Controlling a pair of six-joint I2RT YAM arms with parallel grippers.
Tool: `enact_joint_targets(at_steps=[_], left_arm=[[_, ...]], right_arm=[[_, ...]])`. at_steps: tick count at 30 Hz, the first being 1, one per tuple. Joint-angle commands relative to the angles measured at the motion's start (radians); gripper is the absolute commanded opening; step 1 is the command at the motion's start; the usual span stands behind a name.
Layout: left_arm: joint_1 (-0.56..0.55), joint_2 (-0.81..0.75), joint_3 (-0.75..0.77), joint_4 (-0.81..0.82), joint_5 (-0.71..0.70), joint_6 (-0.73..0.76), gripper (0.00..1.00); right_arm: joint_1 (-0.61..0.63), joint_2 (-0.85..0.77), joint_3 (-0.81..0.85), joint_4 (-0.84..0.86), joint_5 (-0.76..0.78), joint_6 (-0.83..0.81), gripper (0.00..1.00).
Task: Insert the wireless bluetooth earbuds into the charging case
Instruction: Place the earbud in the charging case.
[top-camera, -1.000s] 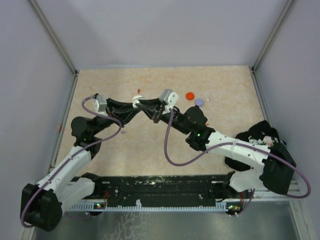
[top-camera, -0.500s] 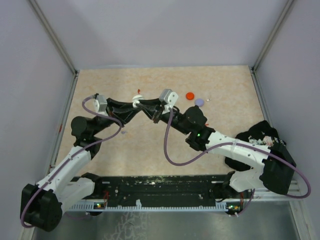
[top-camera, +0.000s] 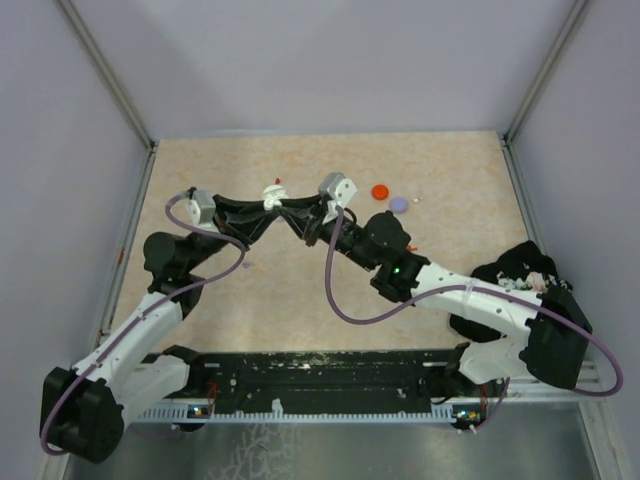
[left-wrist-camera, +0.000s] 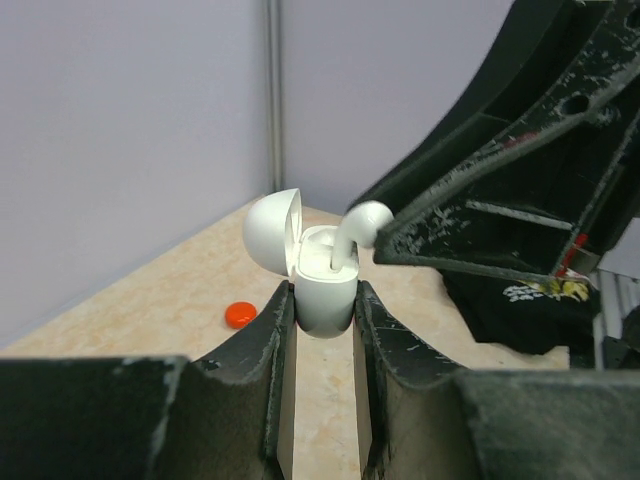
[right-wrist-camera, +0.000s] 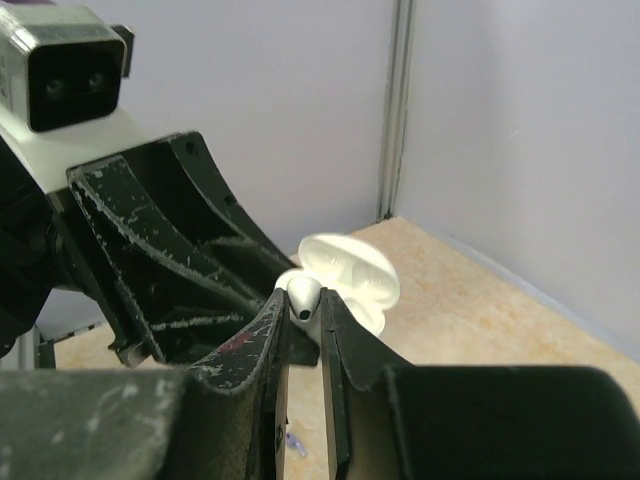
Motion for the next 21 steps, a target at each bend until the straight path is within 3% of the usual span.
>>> enact_joint_targets(at_steps=[1,10,21], left_arm=[[-0.019,-0.035,-0.005,0.054,-0.110,0.089,0.01],[-0.116,-0.022,-0.044,0.057,-0.302,0.255,0.01],[-0.140,-0.028,-0.090,0.043,-0.342,0.288,0.01]], right_arm=[[0.005,0.011,0.030,-0.107,0.113,0.073,0.15],[0.007,0.038,0.062,-0.149,0.160,0.111,0.16],[0.005,-0.003,0.150,-0.331,0.134,0.155,0.45]])
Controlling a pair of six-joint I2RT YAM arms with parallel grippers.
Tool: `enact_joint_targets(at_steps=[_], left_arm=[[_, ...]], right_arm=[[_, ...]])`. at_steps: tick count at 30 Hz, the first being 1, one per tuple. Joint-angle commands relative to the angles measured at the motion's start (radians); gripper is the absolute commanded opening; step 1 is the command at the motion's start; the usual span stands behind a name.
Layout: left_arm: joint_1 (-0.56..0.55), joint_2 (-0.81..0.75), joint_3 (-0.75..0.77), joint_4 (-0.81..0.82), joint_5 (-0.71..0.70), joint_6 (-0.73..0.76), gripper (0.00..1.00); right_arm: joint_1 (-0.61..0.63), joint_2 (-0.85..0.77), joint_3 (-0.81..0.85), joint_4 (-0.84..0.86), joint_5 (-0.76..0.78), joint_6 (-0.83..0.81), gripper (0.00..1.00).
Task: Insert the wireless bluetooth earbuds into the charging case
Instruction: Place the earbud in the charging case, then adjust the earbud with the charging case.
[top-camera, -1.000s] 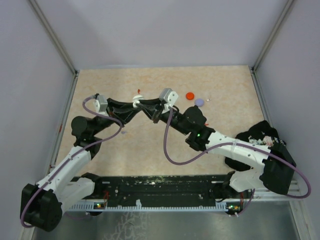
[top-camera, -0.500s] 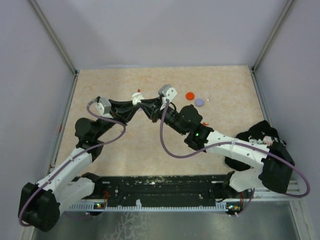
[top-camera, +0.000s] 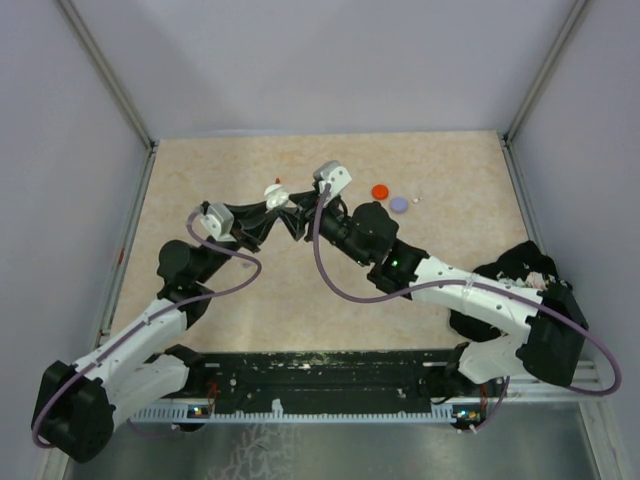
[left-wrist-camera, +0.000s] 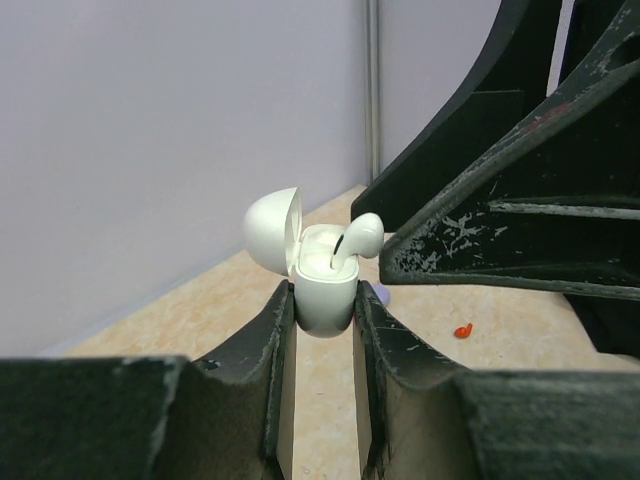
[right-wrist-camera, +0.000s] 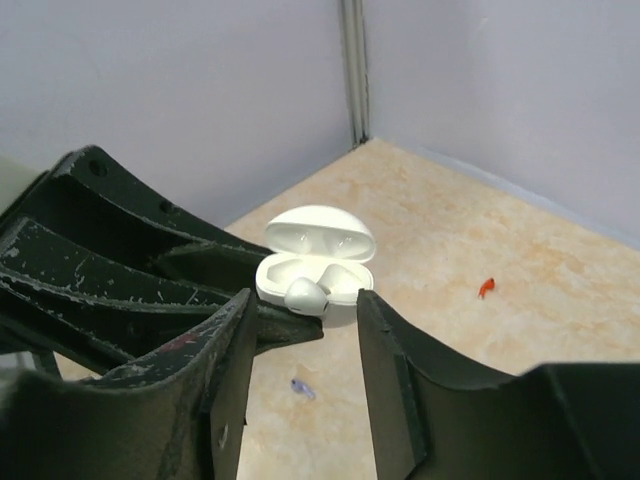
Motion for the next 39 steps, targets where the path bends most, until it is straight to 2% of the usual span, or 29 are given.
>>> enact_joint_targets(at_steps=[1,6,10,15,30,39], left_arm=[[-0.007,-0.017,-0.031,0.068,-0.048,0.001,0.01],[-0.007,-0.014,-0.059,0.064,-0.067,-0.044,0.01],[-0.007,-0.004,-0.055,0.049,-0.032,-0.049,0.01],[-0.007,0.006,-0.035,0.030,0.026,-0.065,0.01],[-0.007,0.038,0.026,0.012,0.178,-0.112,0.01],[-0.007,0.043,0.039,-0.006,0.163,-0.128,0.01]], right_arm=[[0.002,-0.036,0.089,-0.155,-0.031,0.029,0.48],[-0.041,-0.092,0.151,-0.310,-0.128,0.076,0.54],[-0.097,-0.115,0.202,-0.426,-0.207,0.149,0.58],[-0.108,-0.098,0.270,-0.545,-0.259,0.151,0.61],[-0.113,-0.020,0.318,-0.570,-0.399,0.141,0.63],[-0.116,-0.016,0.339,-0.584,-0.468,0.146,0.61]])
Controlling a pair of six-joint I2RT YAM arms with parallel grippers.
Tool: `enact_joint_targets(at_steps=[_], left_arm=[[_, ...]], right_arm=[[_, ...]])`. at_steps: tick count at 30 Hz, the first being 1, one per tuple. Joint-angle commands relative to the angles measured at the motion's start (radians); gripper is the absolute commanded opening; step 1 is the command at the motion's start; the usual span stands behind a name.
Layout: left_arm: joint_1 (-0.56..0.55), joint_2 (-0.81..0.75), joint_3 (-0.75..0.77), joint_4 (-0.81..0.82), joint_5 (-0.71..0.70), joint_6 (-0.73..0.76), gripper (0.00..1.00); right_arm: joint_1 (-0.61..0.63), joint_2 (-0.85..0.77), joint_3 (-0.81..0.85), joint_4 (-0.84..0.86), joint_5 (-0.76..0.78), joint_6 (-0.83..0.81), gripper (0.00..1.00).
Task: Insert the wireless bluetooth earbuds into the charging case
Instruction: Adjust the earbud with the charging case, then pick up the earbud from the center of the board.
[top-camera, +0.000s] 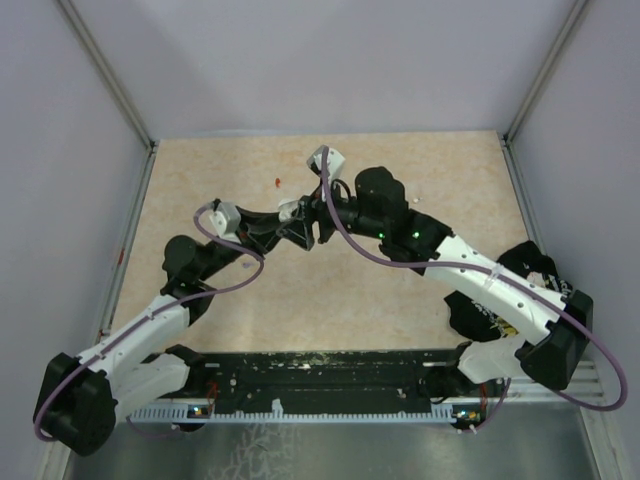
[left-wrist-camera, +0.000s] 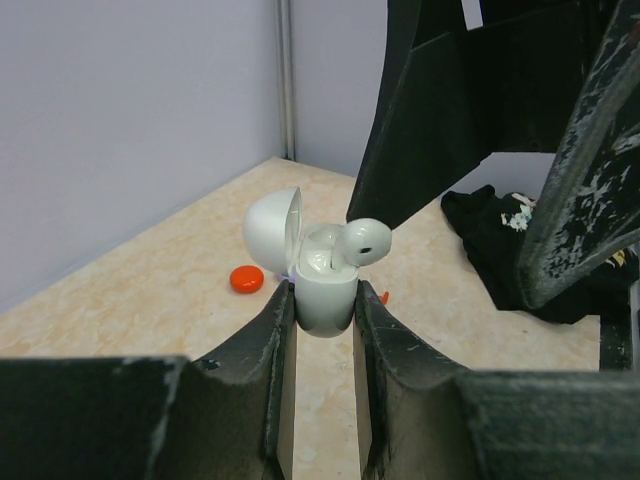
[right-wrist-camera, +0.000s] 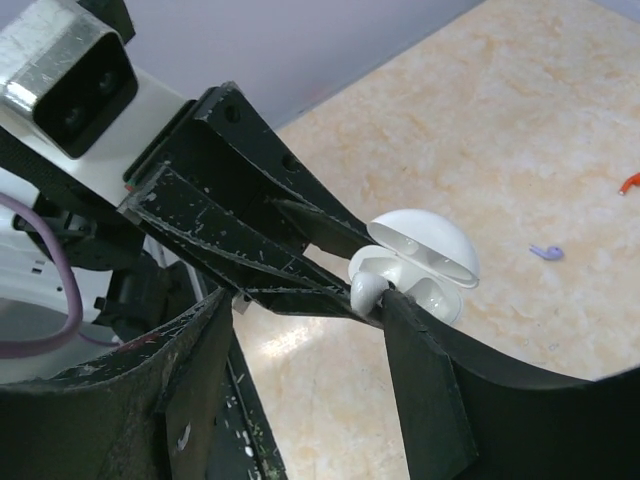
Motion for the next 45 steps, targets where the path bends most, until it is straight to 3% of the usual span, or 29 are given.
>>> enact_joint_targets(at_steps=[1,9,15,21,30,39,45], left_arm=[[-0.005,0.002,0.040,0.000,0.000,-0.019,0.01],[-0.005,0.005,0.054,-0.017,0.031,-0.009,0.01],[-0.005,-0.013,0.030,-0.038,-0.013,0.006,0.01],[-0.005,-0.039,-0.001,-0.110,-0.087,0.033,0.01],[-0.004,-0.062,-0.033,-0.232,-0.158,0.060,0.01],[-0.004,-0.039,-0.030,-0.328,-0.206,0.068,0.01],[-0.002,-0.026,-0.026,-0.353,-0.227,0.106,0.01]], right_arm=[[-0.003,-0.009,0.071,0.017,-0.069,0.006,0.60],[-0.003,0.000,0.069,0.046,-0.109,0.031,0.58],[-0.023,-0.036,0.068,0.019,0.000,-0.009,0.60],[-0.090,-0.044,0.070,-0.129,0.131,-0.120,0.61],[-0.295,0.022,-0.015,-0.155,0.248,-0.162,0.62],[-0.519,0.188,-0.049,-0.107,0.375,-0.198,0.61],[-0.644,0.335,0.007,-0.103,0.368,-0.301,0.60]])
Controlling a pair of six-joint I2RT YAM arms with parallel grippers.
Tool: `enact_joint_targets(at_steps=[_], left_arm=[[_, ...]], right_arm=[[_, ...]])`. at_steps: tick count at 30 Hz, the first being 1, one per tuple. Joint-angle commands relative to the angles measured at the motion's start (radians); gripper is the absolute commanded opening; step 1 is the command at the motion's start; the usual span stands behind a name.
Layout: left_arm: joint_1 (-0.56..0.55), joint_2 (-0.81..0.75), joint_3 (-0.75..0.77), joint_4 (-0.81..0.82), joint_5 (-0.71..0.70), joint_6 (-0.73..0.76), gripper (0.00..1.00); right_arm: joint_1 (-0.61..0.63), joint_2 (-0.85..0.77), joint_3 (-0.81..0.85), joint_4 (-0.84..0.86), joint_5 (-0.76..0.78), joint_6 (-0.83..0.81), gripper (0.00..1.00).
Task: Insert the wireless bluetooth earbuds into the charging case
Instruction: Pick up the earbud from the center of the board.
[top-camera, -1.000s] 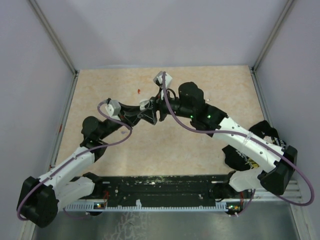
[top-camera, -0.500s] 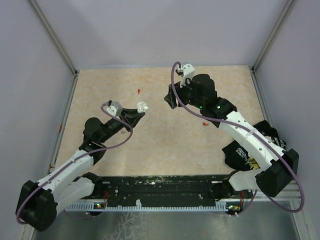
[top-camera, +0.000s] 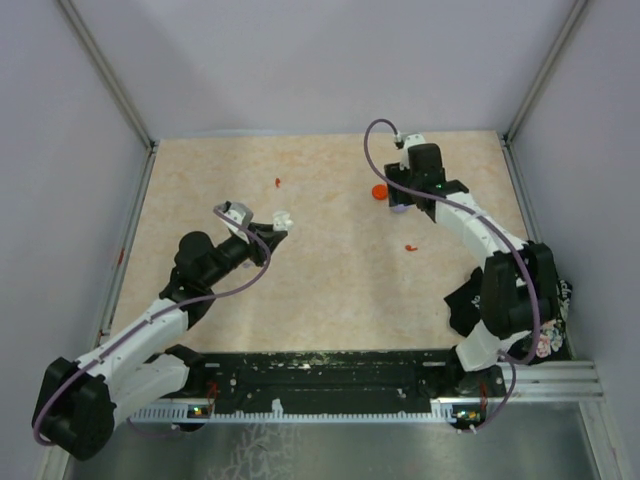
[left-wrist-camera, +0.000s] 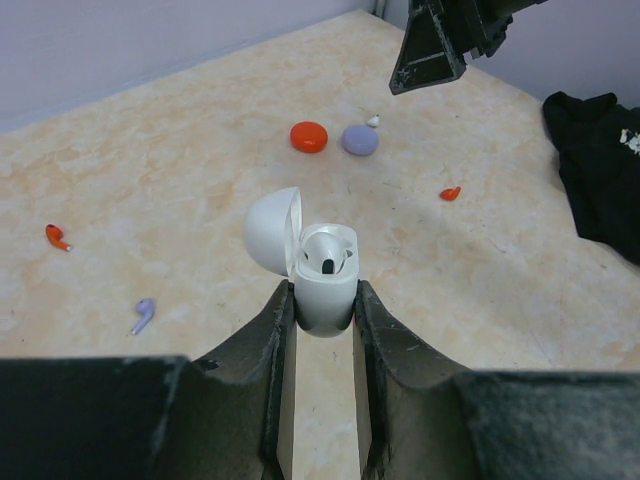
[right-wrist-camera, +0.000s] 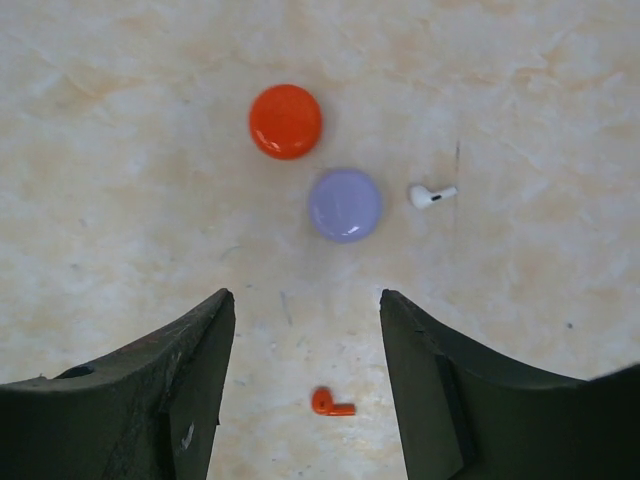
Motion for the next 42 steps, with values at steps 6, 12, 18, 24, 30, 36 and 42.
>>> enact_joint_targets(at_steps=[6,12,18,24,30,36,42], left_arm=[[-0.001,0.017,-0.001,-0.043,-0.047,0.068,0.01],[0.002,0.038,0.000,-0.047,-0.046,0.082,0.01],[0.004,0.057,0.005,-0.052,-0.035,0.088,0.01],[0.006,0.076,0.013,-0.054,-0.020,0.082,0.01],[0.006,0.094,0.016,-0.046,0.004,0.070,0.01],[0.006,0.099,0.016,-0.045,0.023,0.065,0.01],[0.006,0.105,0.017,-0.042,0.039,0.058,0.01]], right_arm=[[-0.163,0.273,0.201,-0.006,-0.114,-0.194,0.59],[-0.215,0.414,0.304,0.002,-0.211,-0.206,0.59],[-0.237,0.541,0.429,-0.051,-0.284,-0.211,0.57],[-0.250,0.605,0.475,-0.104,-0.308,-0.201,0.54],[-0.263,0.568,0.416,-0.109,-0.285,-0.189,0.54],[-0.276,0.522,0.367,-0.132,-0.253,-0.186,0.55],[-0.280,0.494,0.332,-0.147,-0.281,-0.189,0.52]])
